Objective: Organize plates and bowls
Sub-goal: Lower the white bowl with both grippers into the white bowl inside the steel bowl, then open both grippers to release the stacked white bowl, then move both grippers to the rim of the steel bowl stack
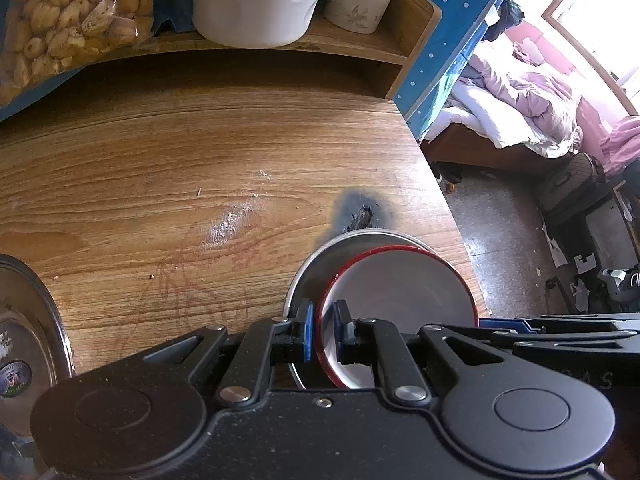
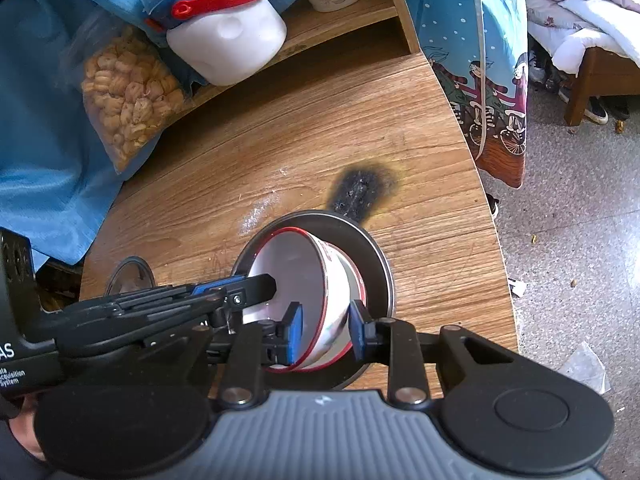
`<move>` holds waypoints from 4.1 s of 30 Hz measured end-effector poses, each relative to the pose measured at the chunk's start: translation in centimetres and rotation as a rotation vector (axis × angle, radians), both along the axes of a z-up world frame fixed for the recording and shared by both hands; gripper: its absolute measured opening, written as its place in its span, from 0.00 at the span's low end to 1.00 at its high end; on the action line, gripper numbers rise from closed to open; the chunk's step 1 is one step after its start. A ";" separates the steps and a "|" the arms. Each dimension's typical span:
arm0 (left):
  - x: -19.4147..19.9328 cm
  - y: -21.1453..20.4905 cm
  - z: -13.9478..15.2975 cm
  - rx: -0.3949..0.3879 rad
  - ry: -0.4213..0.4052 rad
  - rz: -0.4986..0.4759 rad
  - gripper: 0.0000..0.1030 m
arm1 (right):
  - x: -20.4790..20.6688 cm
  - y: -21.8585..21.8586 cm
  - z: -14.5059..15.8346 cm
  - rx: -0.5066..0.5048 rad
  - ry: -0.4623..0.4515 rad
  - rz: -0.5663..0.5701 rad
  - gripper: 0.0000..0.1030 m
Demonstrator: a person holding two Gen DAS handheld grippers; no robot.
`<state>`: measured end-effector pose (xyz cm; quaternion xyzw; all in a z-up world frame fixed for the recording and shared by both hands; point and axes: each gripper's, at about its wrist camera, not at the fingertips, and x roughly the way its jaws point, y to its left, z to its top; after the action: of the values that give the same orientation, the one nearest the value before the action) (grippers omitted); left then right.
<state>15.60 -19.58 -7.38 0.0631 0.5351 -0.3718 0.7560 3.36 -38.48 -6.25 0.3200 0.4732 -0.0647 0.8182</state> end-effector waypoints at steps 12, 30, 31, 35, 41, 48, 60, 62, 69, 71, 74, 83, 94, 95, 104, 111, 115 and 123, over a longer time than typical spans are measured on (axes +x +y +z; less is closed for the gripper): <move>-0.1 0.2 0.4 -0.014 -0.008 0.024 0.17 | -0.1 -0.3 -0.3 0.012 0.011 0.013 0.31; 0.3 2.7 3.7 -0.122 -0.086 0.147 0.99 | -2.4 -2.1 1.2 0.008 -0.055 -0.047 0.85; 0.2 2.9 3.6 -0.125 -0.092 0.161 0.99 | -2.4 -2.1 1.2 0.004 -0.056 -0.041 0.87; 0.2 3.5 3.5 -0.140 -0.097 0.207 0.99 | -2.5 -2.0 1.6 -0.035 -0.059 -0.028 0.99; -0.2 4.5 2.8 -0.173 -0.049 0.263 0.99 | -2.5 -2.2 1.4 -0.060 -0.045 -0.026 0.99; -0.6 5.3 3.2 -0.165 -0.102 0.325 0.99 | -2.7 -2.1 2.1 -0.127 -0.075 -0.005 1.00; -1.4 5.7 3.1 -0.026 -0.189 0.348 0.99 | -3.6 -2.9 1.8 -0.189 -0.045 -0.071 1.00; -1.5 5.7 2.8 -0.004 -0.178 0.339 0.99 | -3.7 -3.0 1.5 -0.199 -0.025 -0.084 1.00; -1.8 5.5 2.2 0.054 -0.185 0.297 0.99 | -3.9 -3.4 0.5 -0.205 0.016 -0.107 1.00; -1.7 5.4 2.0 0.070 -0.183 0.286 0.99 | -3.6 -3.4 0.3 -0.201 0.028 -0.101 1.00; -1.7 5.0 1.8 0.094 -0.189 0.269 0.99 | -3.1 -3.1 0.2 -0.228 0.048 -0.084 1.00; -1.8 4.2 1.7 0.109 -0.198 0.214 0.99 | -3.3 -3.2 0.0 -0.247 0.062 -0.089 1.00; -1.9 3.2 1.1 0.167 -0.204 0.162 0.99 | -3.1 -3.5 -0.6 -0.248 0.079 -0.081 1.00; -2.0 3.1 1.0 0.173 -0.204 0.159 0.99 | -3.0 -3.4 -0.6 -0.248 0.079 -0.078 1.00; -2.0 2.4 0.9 0.190 -0.204 0.142 0.99 | -2.0 -2.4 -1.0 -0.253 0.066 0.011 1.00; -1.8 1.9 0.7 0.205 -0.202 0.133 0.99 | -1.1 -1.7 -1.5 -0.304 0.097 0.051 1.00; -1.7 1.9 0.6 0.201 -0.190 0.133 0.99 | -0.9 -1.8 -1.8 -0.299 0.100 0.051 1.00; -1.4 1.6 0.0 0.214 -0.154 0.132 0.99 | -0.5 -1.7 -2.1 -0.334 0.099 0.068 1.00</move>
<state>14.18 -18.00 -7.37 0.1363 0.5149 -0.2559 0.8067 2.82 -40.19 -8.36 0.1599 0.5063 -0.1305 0.8373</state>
